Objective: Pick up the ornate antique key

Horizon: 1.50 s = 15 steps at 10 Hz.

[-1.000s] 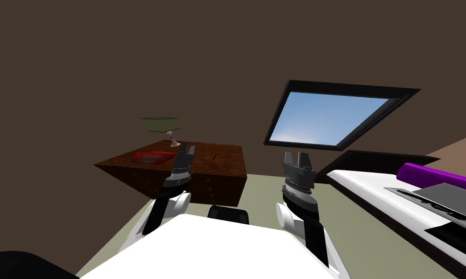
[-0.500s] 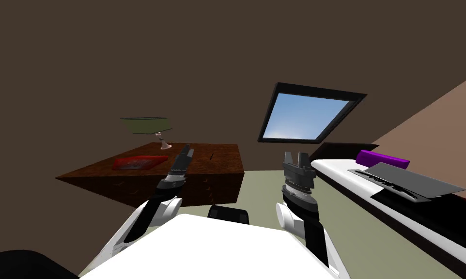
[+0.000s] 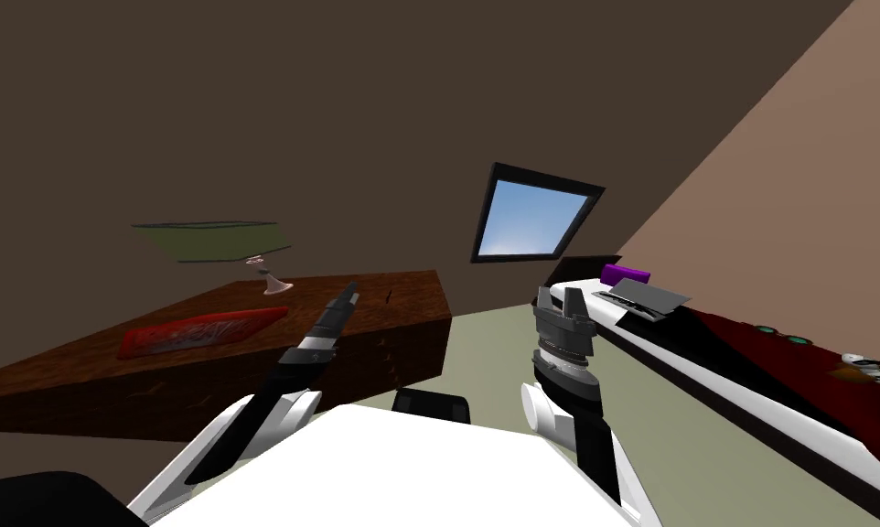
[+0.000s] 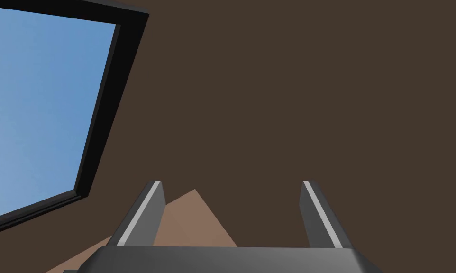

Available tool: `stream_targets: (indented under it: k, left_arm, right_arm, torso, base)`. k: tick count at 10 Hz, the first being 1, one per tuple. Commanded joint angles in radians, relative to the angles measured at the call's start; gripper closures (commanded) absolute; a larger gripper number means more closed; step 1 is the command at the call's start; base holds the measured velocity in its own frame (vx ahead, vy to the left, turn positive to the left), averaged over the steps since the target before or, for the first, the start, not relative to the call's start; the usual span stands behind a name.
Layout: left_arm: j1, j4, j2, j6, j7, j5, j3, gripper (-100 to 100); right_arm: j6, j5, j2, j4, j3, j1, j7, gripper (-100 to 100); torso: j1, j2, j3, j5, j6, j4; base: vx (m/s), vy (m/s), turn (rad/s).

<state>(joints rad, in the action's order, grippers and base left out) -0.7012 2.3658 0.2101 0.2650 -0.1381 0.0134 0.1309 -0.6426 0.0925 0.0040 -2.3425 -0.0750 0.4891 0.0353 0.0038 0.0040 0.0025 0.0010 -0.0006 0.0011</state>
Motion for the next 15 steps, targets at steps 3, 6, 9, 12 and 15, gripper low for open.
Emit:
stream_targets:
  k: [3, 6, 9, 12, 15]
  left_arm:
    - [-0.096, 0.014, 0.051, -0.113, 0.010, -0.025, 0.053, -100]
    - [-0.130, 0.017, 0.066, -0.173, 0.014, -0.034, 0.070, -100]
    - [-0.197, 0.021, 0.096, -0.259, 0.024, -0.054, 0.104, -100]
    - [-0.267, 0.023, 0.128, -0.332, 0.035, -0.077, 0.137, -100]
    - [-0.303, 0.023, 0.145, -0.391, 0.041, -0.090, 0.153, -100]
  right_arm:
    - [0.000, 0.000, 0.000, 0.000, 0.000, 0.000, 0.000, 0]
    - [0.000, 0.000, 0.000, 0.000, 0.000, 0.000, 0.000, 0]
    - [0.000, 0.000, 0.000, 0.000, 0.000, 0.000, 0.000, 0]
    - [0.000, 0.000, 0.000, 0.000, 0.000, 0.000, 0.000, 0]
    - [0.000, 0.000, 0.000, 0.000, 0.000, 0.000, 0.000, 0]
  torso:
    - [0.000, -0.001, -0.001, 0.000, 0.001, 0.000]
    - [0.000, -0.001, -0.001, 0.000, 0.001, 0.000]
    - [0.001, -0.003, -0.002, 0.000, 0.001, -0.001]
    - [0.000, -0.003, -0.002, 0.000, 0.000, -0.001]
    - [0.000, -0.004, -0.003, 0.000, 0.000, -0.001]
  base:
    - [-0.052, 0.036, -0.389]
    - [-0.044, 0.025, -0.195]
    - [-0.034, 0.026, -0.300]
    - [-0.033, 0.020, -0.292]
    - [-0.016, 0.020, -0.229]
